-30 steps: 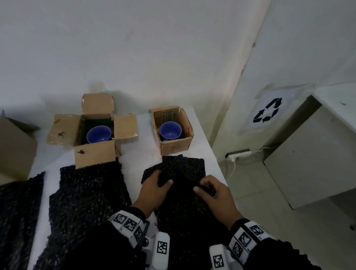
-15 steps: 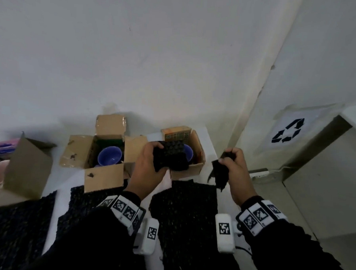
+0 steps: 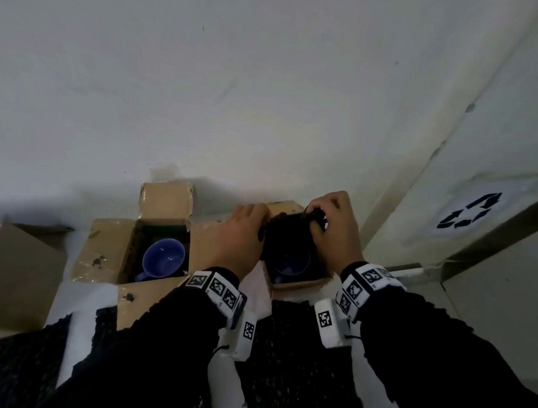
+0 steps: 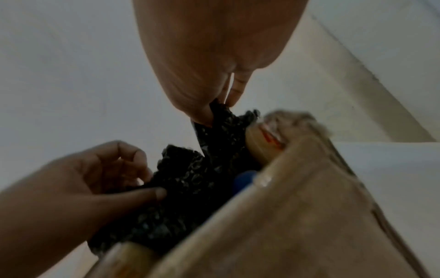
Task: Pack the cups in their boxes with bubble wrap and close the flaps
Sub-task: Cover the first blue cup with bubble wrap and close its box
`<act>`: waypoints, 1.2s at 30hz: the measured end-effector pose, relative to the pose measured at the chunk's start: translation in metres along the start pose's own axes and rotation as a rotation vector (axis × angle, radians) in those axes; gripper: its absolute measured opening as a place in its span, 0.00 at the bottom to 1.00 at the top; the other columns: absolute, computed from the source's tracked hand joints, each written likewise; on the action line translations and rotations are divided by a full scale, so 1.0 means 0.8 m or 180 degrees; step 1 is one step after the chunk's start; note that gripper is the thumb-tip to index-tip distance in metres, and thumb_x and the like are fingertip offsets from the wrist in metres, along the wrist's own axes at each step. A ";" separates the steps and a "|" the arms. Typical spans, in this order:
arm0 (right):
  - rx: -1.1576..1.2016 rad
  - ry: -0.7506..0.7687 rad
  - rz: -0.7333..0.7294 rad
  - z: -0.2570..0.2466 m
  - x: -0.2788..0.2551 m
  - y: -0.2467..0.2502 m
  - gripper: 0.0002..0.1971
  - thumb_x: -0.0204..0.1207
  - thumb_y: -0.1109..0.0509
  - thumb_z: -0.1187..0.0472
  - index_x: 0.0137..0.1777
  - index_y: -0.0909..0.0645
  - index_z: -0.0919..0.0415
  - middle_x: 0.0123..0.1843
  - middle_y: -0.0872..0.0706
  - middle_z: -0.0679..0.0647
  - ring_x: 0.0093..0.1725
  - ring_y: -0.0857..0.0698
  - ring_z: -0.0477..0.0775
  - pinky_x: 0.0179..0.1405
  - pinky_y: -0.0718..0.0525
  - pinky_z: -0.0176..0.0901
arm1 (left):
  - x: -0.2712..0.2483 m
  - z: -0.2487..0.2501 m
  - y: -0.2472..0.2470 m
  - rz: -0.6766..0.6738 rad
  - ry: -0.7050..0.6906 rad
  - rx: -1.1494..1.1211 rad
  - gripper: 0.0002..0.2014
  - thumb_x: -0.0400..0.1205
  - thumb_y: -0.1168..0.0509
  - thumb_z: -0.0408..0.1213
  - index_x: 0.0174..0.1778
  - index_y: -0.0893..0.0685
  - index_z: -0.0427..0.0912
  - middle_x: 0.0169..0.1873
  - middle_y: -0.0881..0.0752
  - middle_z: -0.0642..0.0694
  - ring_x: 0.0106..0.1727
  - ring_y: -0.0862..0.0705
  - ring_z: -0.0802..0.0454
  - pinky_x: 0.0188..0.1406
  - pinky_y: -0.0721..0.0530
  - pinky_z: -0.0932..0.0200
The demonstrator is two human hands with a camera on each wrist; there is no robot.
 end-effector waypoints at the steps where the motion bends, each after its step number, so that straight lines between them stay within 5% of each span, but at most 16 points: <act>1: -0.0189 0.0138 -0.0044 0.003 0.001 -0.007 0.14 0.65 0.30 0.75 0.45 0.18 0.56 0.53 0.24 0.53 0.50 0.21 0.56 0.45 0.19 0.47 | 0.002 -0.004 -0.008 -0.0059 -0.0112 0.0006 0.12 0.68 0.31 0.23 0.42 0.20 0.43 0.41 0.19 0.45 0.43 0.20 0.41 0.32 0.32 0.56; 4: -0.0843 0.0438 -0.0342 0.009 0.007 -0.024 0.13 0.61 0.28 0.72 0.42 0.17 0.55 0.47 0.20 0.54 0.46 0.20 0.61 0.45 0.23 0.52 | 0.007 -0.007 -0.021 -0.0274 -0.0455 0.0206 0.10 0.62 0.28 0.25 0.34 0.17 0.41 0.38 0.15 0.43 0.39 0.16 0.40 0.28 0.26 0.57; 6: -0.1533 0.0461 -0.0502 0.011 0.005 -0.032 0.12 0.61 0.27 0.67 0.42 0.18 0.52 0.45 0.16 0.50 0.48 0.20 0.61 0.51 0.29 0.55 | 0.007 -0.006 -0.024 -0.0416 -0.0694 0.0502 0.03 0.69 0.33 0.35 0.35 0.14 0.43 0.37 0.13 0.46 0.42 0.17 0.42 0.37 0.21 0.54; 9: -0.2052 0.0518 -0.0511 0.017 -0.004 -0.037 0.09 0.64 0.29 0.61 0.44 0.18 0.50 0.45 0.13 0.45 0.57 0.21 0.58 0.62 0.39 0.59 | 0.002 -0.011 -0.027 -0.0725 -0.0698 0.0997 0.18 0.73 0.42 0.52 0.38 0.10 0.46 0.42 0.11 0.52 0.57 0.21 0.43 0.57 0.28 0.46; 12: -0.2139 0.0621 -0.0522 0.020 -0.010 -0.036 0.09 0.67 0.34 0.52 0.44 0.17 0.51 0.46 0.13 0.44 0.63 0.23 0.59 0.68 0.43 0.64 | -0.007 -0.023 -0.032 -0.0707 -0.0741 0.1144 0.21 0.70 0.41 0.57 0.42 0.11 0.47 0.54 0.16 0.49 0.62 0.27 0.41 0.58 0.32 0.45; 16: -0.2440 0.0715 -0.0857 0.022 -0.016 -0.040 0.16 0.62 0.37 0.50 0.45 0.15 0.55 0.51 0.18 0.51 0.60 0.26 0.61 0.67 0.42 0.63 | -0.008 -0.027 -0.032 -0.0408 -0.0684 0.0981 0.16 0.70 0.39 0.53 0.43 0.10 0.51 0.53 0.22 0.45 0.55 0.27 0.42 0.50 0.31 0.49; 20: -0.2353 0.0698 -0.0574 0.019 -0.019 -0.040 0.18 0.57 0.30 0.59 0.49 0.20 0.55 0.52 0.19 0.52 0.57 0.28 0.60 0.61 0.38 0.59 | -0.002 -0.016 -0.031 0.0042 -0.0476 0.0683 0.15 0.71 0.29 0.38 0.54 0.13 0.43 0.46 0.17 0.42 0.46 0.20 0.40 0.43 0.22 0.49; 24: -0.2315 0.0676 -0.0434 0.019 -0.023 -0.040 0.13 0.62 0.32 0.65 0.46 0.23 0.53 0.46 0.15 0.47 0.60 0.23 0.60 0.63 0.40 0.61 | 0.001 -0.009 -0.033 -0.0070 -0.0529 0.0557 0.03 0.69 0.30 0.35 0.37 0.14 0.42 0.35 0.14 0.43 0.38 0.18 0.39 0.35 0.21 0.50; 27: -0.2388 0.0563 -0.0686 0.026 -0.024 -0.042 0.09 0.64 0.31 0.63 0.44 0.20 0.52 0.47 0.14 0.48 0.64 0.24 0.61 0.67 0.44 0.63 | -0.002 -0.009 -0.041 -0.0475 -0.0508 0.1303 0.07 0.76 0.31 0.42 0.33 0.12 0.48 0.33 0.12 0.49 0.48 0.18 0.41 0.44 0.25 0.48; 31: -0.2309 0.0537 -0.0757 0.025 -0.026 -0.044 0.14 0.65 0.36 0.60 0.51 0.21 0.53 0.53 0.14 0.50 0.65 0.25 0.62 0.68 0.44 0.65 | -0.004 -0.006 -0.041 -0.0504 -0.0483 0.1658 0.13 0.81 0.35 0.45 0.32 0.11 0.49 0.38 0.10 0.51 0.63 0.21 0.39 0.58 0.32 0.43; 36: -0.2348 0.0632 -0.0996 0.022 -0.024 -0.047 0.24 0.67 0.43 0.60 0.62 0.20 0.46 0.64 0.19 0.48 0.71 0.34 0.64 0.71 0.51 0.68 | -0.002 -0.011 -0.045 -0.0680 -0.0595 0.1757 0.09 0.79 0.40 0.42 0.40 0.14 0.50 0.40 0.13 0.51 0.57 0.22 0.38 0.52 0.35 0.45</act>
Point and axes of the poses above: each hand's wrist, its own x-axis towards the middle knuckle, its own y-axis out of the back of the hand, z = x × y, the point moved 2 cm from there along x, towards the middle knuckle
